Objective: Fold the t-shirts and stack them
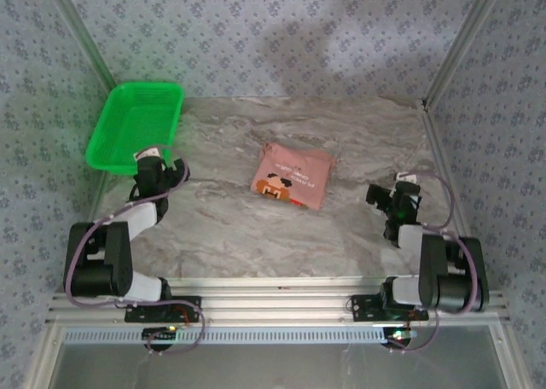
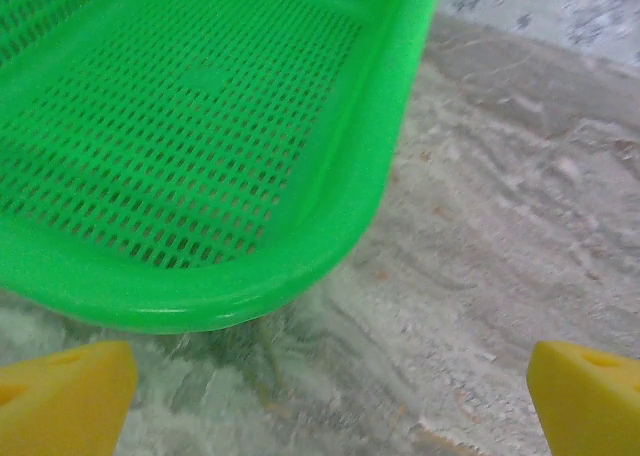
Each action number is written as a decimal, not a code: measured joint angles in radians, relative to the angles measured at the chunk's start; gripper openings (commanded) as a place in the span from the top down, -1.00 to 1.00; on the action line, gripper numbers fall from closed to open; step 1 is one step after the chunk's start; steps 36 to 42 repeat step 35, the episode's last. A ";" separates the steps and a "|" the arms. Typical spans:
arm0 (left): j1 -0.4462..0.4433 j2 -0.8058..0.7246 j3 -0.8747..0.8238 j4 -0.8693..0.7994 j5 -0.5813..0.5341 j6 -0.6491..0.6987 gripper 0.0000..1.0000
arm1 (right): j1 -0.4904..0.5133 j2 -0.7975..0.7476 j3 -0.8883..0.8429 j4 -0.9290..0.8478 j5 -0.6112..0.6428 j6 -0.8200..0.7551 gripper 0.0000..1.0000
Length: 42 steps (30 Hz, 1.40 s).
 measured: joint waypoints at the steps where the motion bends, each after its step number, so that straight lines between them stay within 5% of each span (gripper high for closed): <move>1: 0.000 -0.006 -0.014 0.036 0.009 0.008 -1.00 | 0.010 0.025 0.000 0.051 -0.009 -0.010 -1.00; 9: 0.029 -0.049 -0.110 0.168 0.066 0.038 -0.99 | 0.026 0.069 0.000 0.169 -0.017 -0.042 -1.00; 15: 0.000 -0.288 -0.239 0.162 0.015 0.104 -0.99 | 0.034 0.069 0.001 0.182 -0.013 -0.054 -1.00; 23: -0.014 0.107 -0.269 0.382 -0.023 0.196 -0.99 | 0.093 0.069 0.006 0.186 0.074 -0.079 -1.00; 42: 0.032 0.117 -0.208 0.386 -0.011 0.187 -0.99 | 0.056 0.069 0.013 0.184 0.034 -0.079 -1.00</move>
